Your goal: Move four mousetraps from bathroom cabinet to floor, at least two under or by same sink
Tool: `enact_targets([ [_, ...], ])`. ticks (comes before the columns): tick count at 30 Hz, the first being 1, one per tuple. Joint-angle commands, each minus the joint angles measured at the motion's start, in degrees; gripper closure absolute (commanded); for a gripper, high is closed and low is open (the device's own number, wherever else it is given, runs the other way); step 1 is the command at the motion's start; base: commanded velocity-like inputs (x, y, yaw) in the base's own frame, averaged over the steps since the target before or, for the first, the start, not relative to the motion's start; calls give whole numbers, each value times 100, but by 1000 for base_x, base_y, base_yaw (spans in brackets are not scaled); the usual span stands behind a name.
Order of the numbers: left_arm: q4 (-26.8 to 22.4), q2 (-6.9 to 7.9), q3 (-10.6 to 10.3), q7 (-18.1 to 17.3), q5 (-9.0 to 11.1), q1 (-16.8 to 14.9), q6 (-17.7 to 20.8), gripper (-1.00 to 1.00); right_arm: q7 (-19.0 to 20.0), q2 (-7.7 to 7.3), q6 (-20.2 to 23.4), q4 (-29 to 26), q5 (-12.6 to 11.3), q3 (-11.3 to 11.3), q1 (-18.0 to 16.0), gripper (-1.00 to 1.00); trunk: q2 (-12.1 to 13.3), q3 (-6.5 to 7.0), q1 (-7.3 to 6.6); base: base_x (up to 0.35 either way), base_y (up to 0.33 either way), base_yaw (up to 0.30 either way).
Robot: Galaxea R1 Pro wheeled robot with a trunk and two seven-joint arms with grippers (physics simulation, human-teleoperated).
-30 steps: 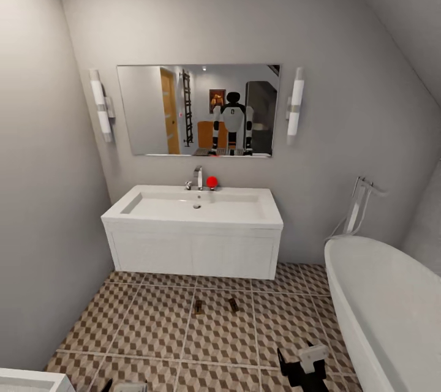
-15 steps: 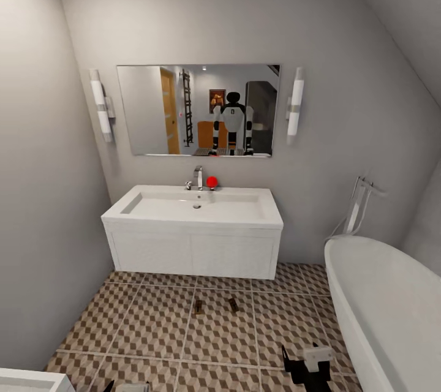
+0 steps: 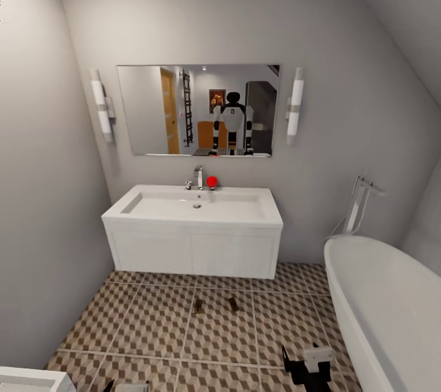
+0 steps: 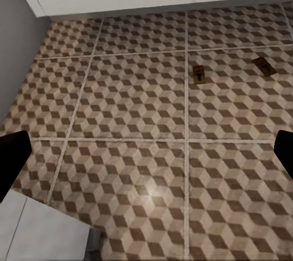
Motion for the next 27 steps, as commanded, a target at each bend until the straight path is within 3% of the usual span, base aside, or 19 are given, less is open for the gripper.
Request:
enact_targets([
  [1,19,-1,-50,13,33,-5,-26,-100,-56,-1,-10,5,35,38,-4,-100,-4,-2,1,-196,0,0],
  [27,19,-6,-50,11,33,-5,-18,-100,-60,10,-23,3,35,43,-3,-100,-4,-2,1,-323,0,4],
])
